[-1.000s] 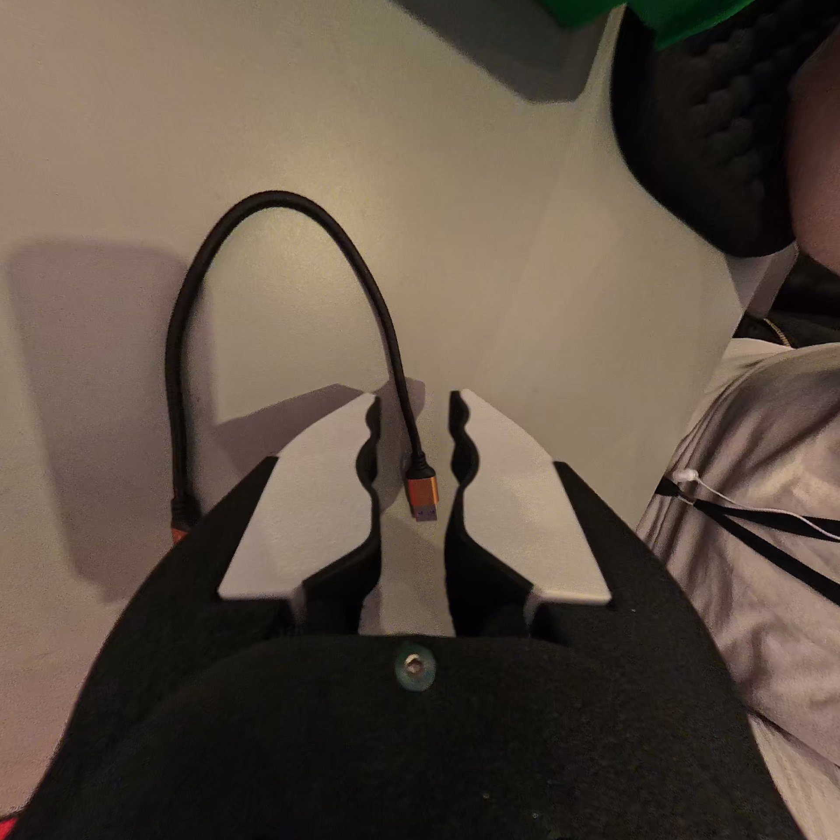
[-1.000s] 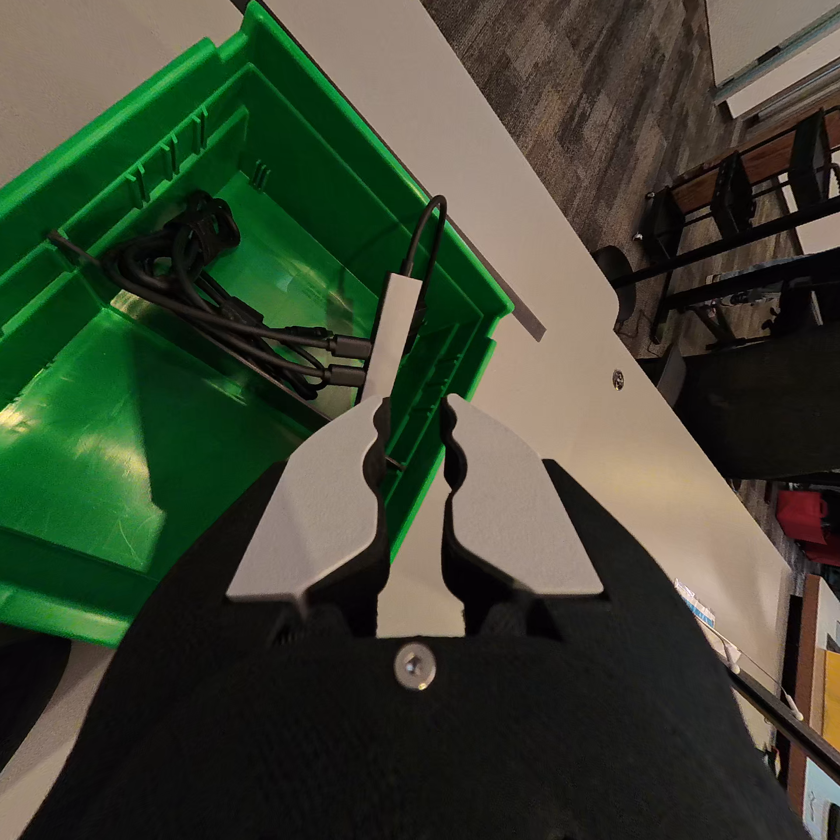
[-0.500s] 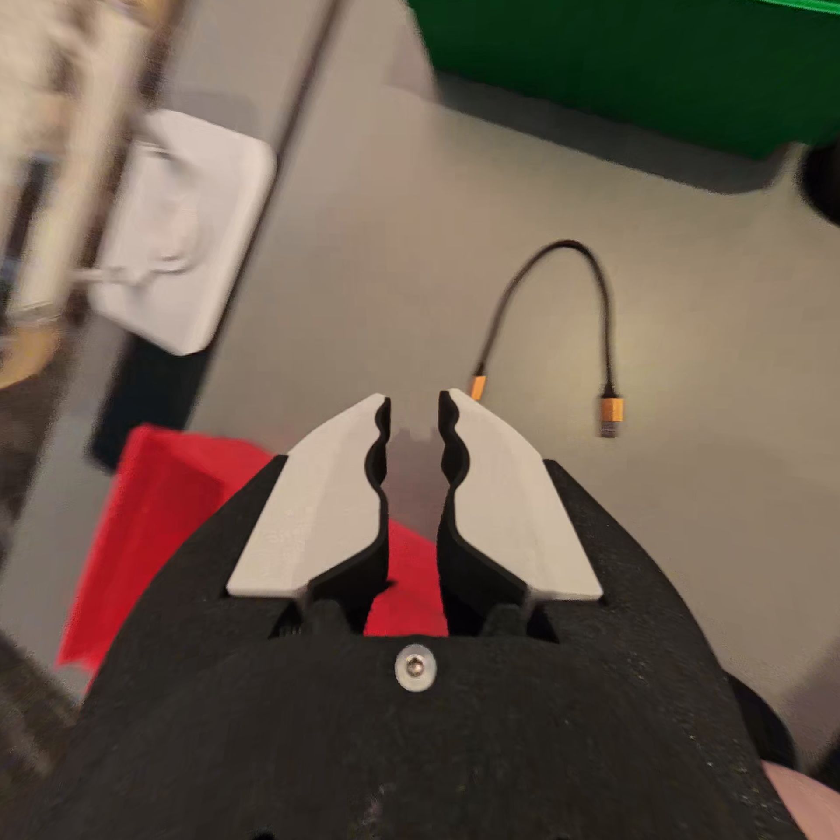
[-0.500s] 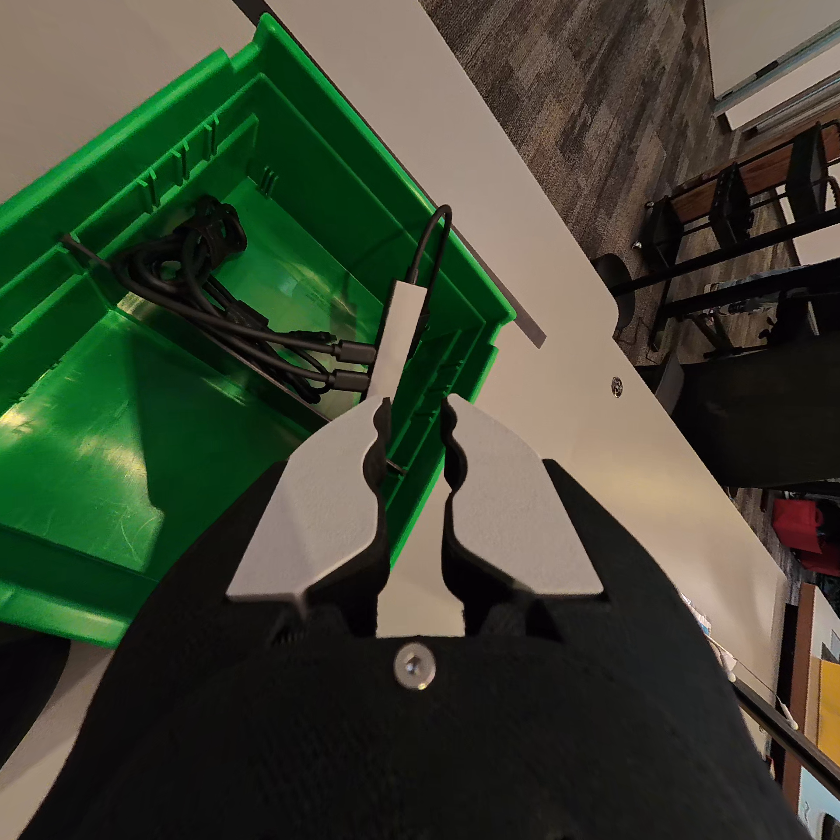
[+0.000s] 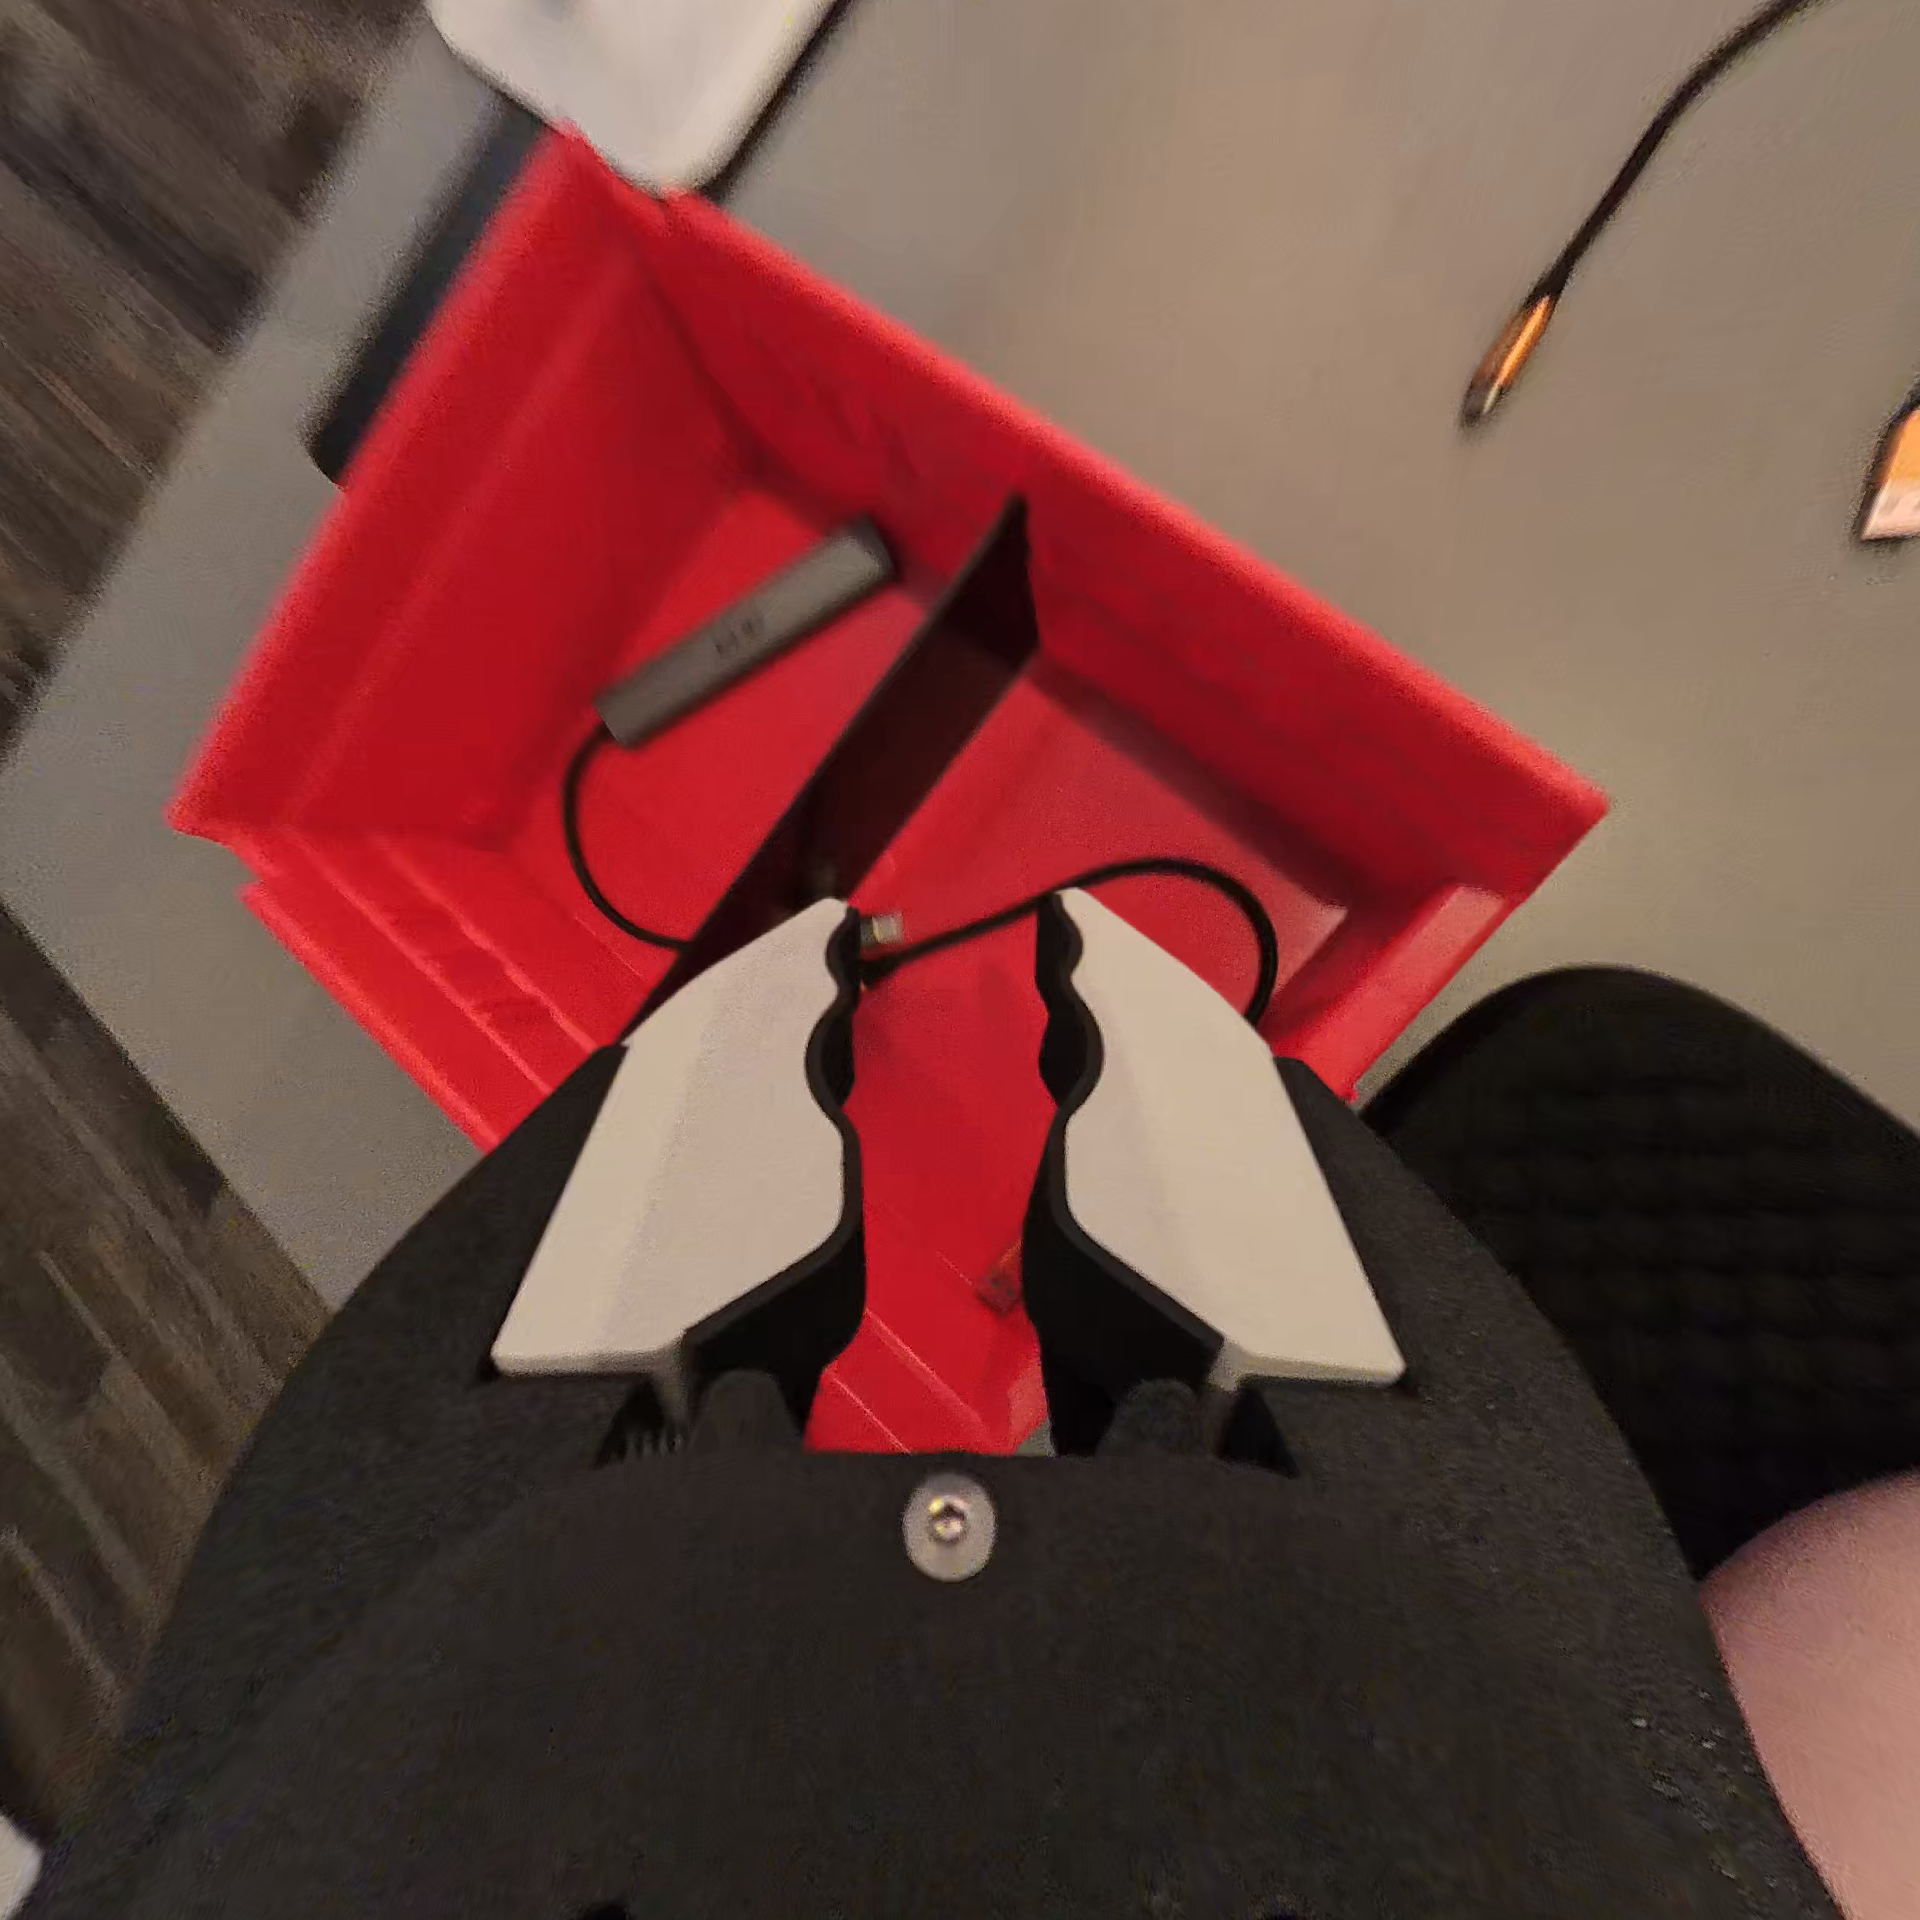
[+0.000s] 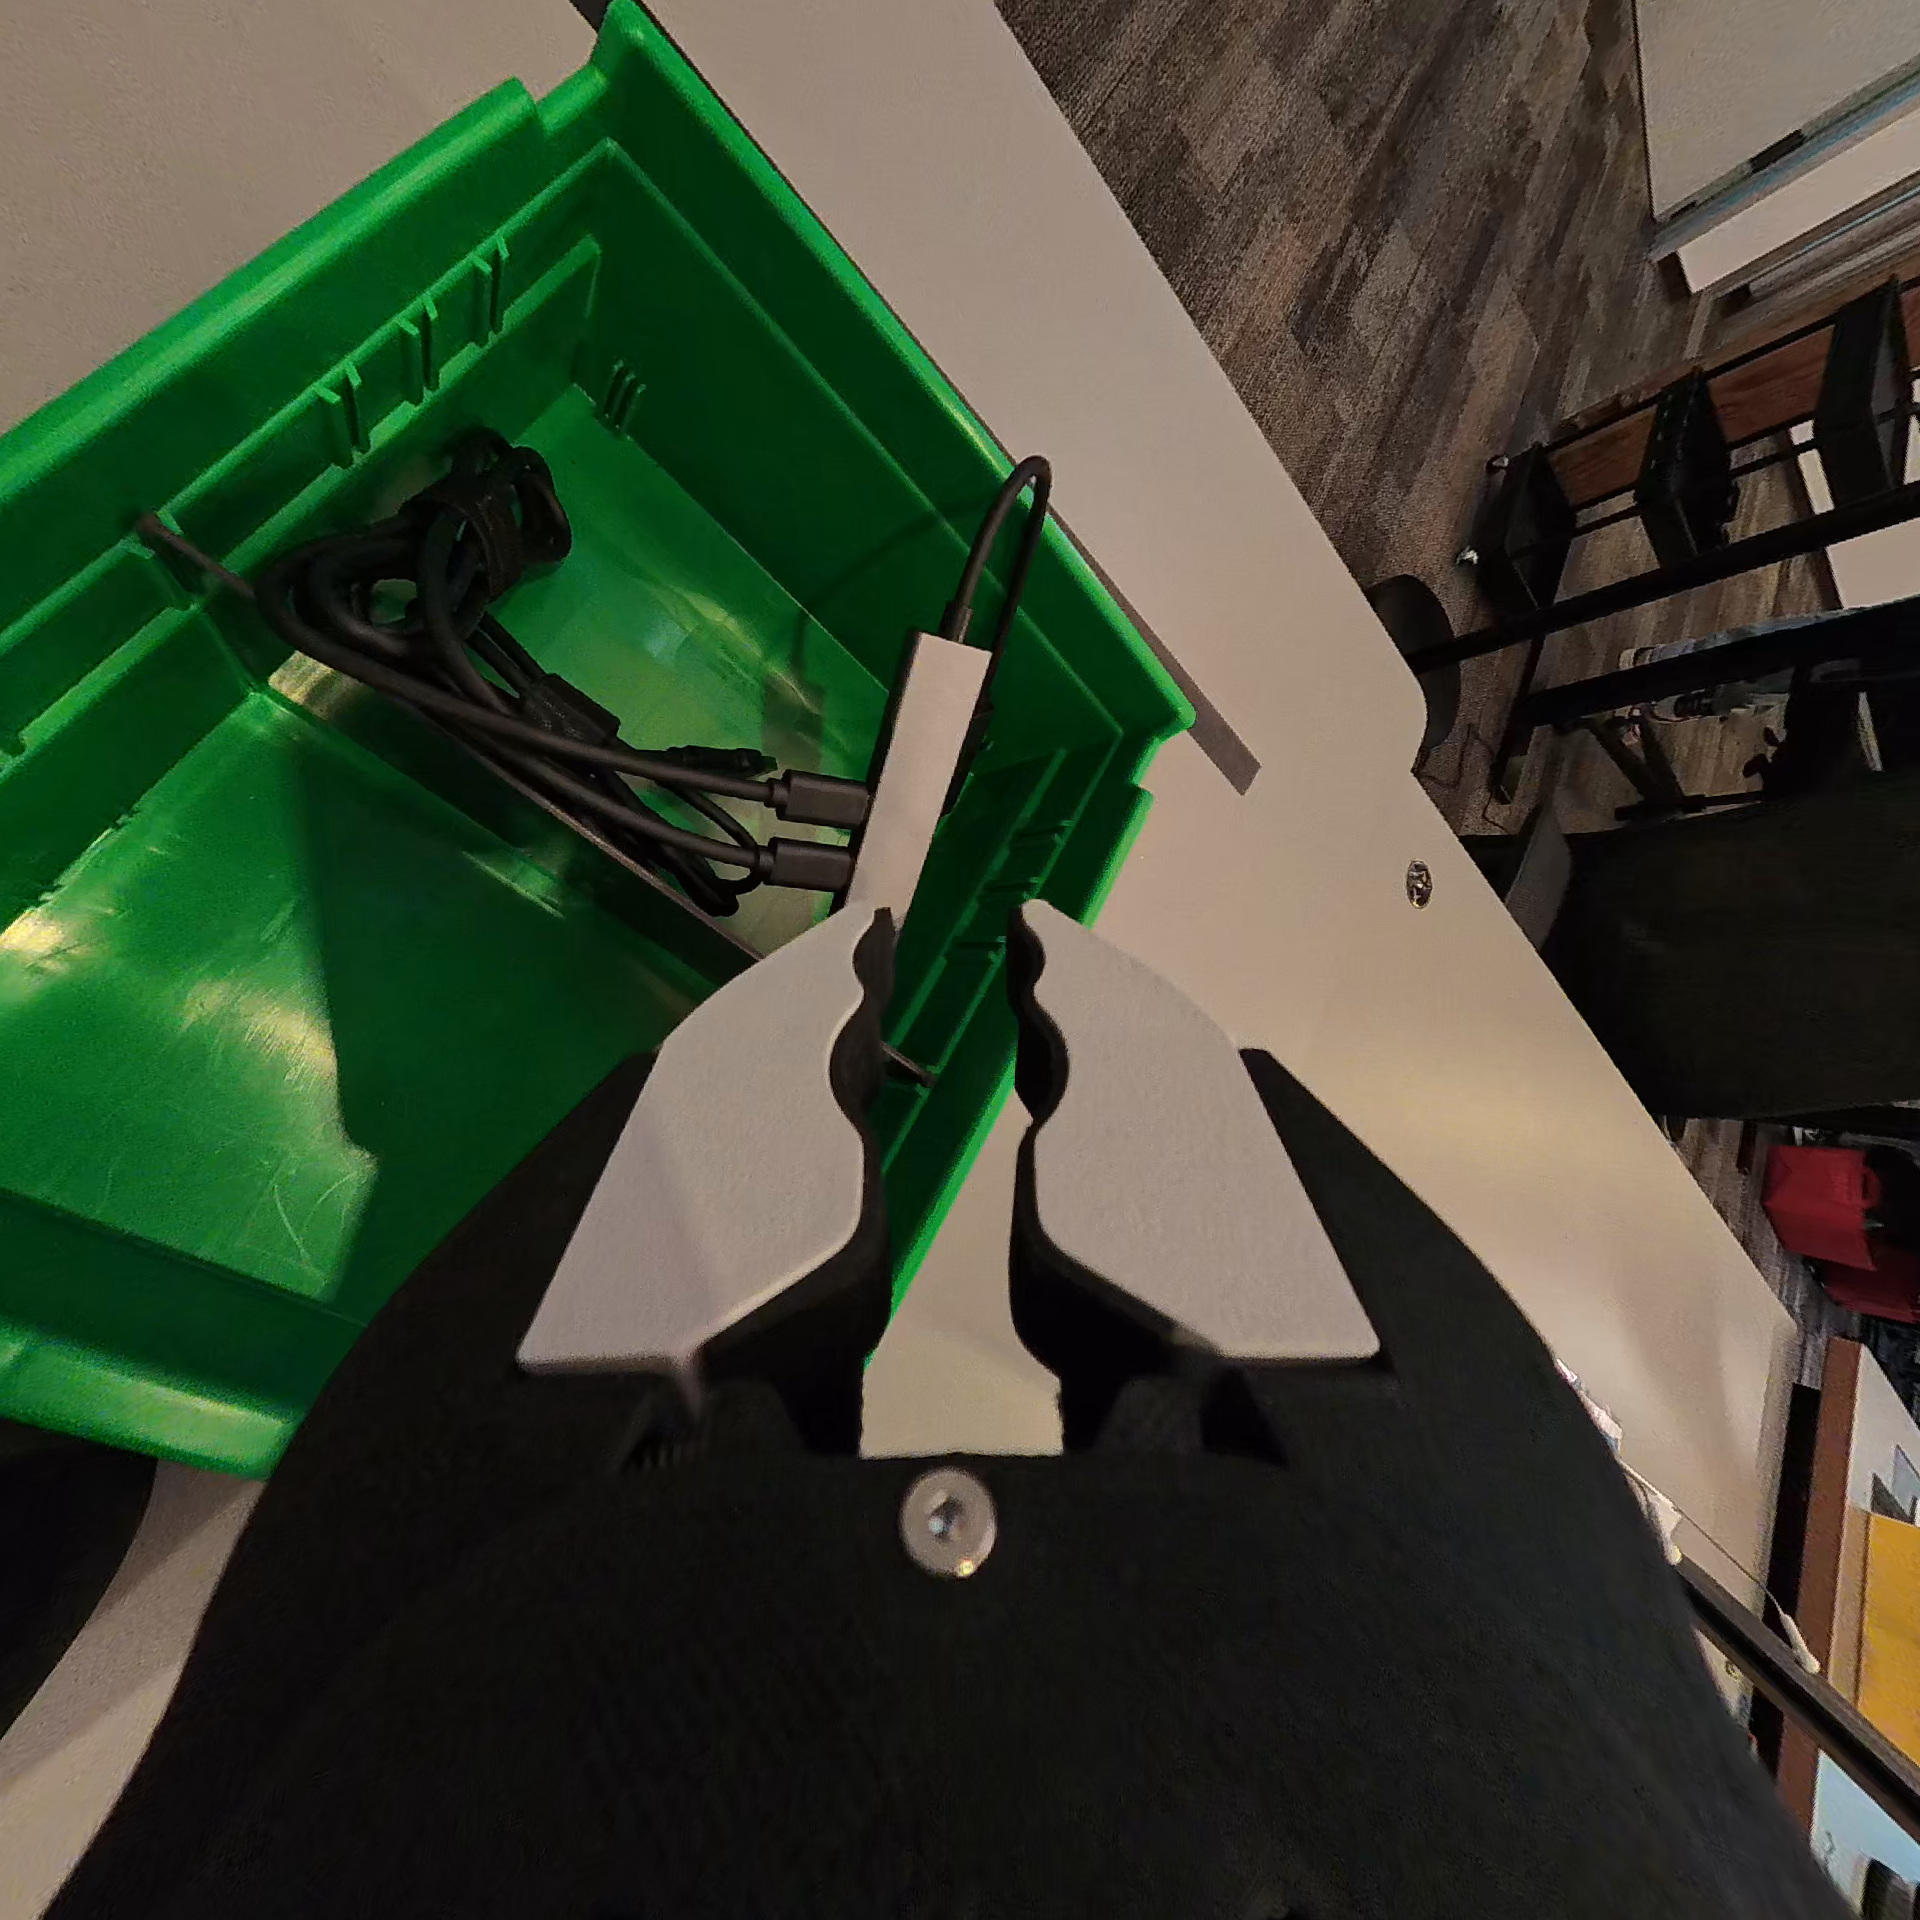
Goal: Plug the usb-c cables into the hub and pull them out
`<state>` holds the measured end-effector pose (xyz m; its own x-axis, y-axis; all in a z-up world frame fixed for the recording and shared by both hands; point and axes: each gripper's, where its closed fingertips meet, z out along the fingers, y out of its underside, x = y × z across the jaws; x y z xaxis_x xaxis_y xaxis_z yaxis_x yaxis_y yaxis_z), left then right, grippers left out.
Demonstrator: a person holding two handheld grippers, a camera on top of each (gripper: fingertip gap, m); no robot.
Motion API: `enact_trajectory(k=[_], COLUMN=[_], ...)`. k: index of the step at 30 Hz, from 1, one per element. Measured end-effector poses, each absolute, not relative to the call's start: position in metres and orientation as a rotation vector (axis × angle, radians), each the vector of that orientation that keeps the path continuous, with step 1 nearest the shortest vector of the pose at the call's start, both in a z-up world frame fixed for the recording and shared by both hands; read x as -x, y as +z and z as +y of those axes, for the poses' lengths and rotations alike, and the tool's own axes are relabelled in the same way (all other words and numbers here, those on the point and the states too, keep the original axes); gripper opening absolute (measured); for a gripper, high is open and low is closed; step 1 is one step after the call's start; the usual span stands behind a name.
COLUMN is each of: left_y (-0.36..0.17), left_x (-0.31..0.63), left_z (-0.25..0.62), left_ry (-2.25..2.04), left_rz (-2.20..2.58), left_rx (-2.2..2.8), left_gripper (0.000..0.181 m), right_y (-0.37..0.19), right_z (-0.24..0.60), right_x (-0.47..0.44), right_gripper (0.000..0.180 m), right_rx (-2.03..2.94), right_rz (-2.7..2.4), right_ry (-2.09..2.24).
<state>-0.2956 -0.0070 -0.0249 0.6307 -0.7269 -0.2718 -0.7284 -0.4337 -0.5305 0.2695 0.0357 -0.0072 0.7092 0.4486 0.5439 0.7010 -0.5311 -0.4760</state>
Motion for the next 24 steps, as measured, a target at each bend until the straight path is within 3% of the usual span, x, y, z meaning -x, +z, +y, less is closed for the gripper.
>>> enact_trajectory(k=[1, 10, 24], left_y=[-0.038, -0.108, -0.145], left_x=[0.299, 0.314, 0.281], left_z=[-0.007, 0.001, -0.003], left_ry=[0.006, -0.001, -0.198], left_rz=[1.154, 1.222, 1.434], left_rx=[2.289, 2.568, 2.578], left_gripper=[0.033, 0.039, 0.032], right_y=[-0.008, -0.012, -0.013], right_z=[0.036, 0.035, 0.034], right_x=[-0.269, -0.268, -0.260], right_gripper=[0.022, 0.022, 0.022], right_rx=[2.220, 2.235, 2.228], right_rz=[-0.873, -0.894, -0.932], right_ry=[-0.470, -0.475, -0.445])
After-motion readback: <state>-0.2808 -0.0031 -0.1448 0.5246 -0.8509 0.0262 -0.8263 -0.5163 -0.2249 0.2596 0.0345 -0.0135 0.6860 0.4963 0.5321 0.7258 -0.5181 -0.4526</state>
